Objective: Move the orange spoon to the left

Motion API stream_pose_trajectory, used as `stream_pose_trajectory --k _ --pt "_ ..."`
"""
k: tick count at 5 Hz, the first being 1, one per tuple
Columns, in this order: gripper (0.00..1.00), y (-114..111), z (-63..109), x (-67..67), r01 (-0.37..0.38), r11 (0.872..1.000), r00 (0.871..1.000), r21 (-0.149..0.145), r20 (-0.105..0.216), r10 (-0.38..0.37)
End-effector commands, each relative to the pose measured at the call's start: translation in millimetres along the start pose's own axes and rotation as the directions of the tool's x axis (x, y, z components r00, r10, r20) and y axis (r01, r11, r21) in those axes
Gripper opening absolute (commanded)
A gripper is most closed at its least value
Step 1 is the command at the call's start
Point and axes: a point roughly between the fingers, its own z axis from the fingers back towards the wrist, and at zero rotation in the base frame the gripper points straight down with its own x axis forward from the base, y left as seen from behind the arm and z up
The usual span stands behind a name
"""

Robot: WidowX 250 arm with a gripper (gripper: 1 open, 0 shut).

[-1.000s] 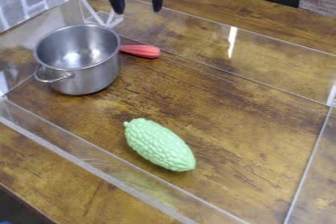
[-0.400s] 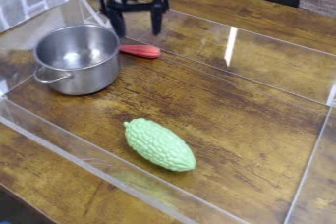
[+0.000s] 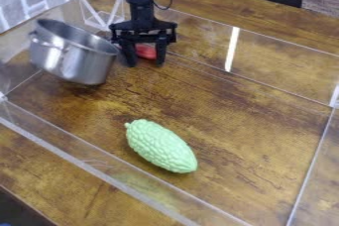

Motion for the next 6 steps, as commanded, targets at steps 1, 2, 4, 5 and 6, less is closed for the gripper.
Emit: stream_pose_trajectory --k 1,2,4,5,6 --pt "0.00 -7 22.8 13.6 0.008 1.000 0.998 -0.012 0.065 -0.007" --pt "0.00 -14 33.1 11.5 0.008 1.000 0.996 0.001 0.083 -0.008" --pt "0.00 -43 69.0 -0.9 -0.021 1.000 0.991 0.000 0.131 0.021" --pt "0.00 -62 90.5 -8.9 -0.056 0.998 0.986 0.000 0.156 0.055" --pt "0.00 -84 104.0 -19.6 -0.015 1.000 0.985 -0.016 0.173 0.018"
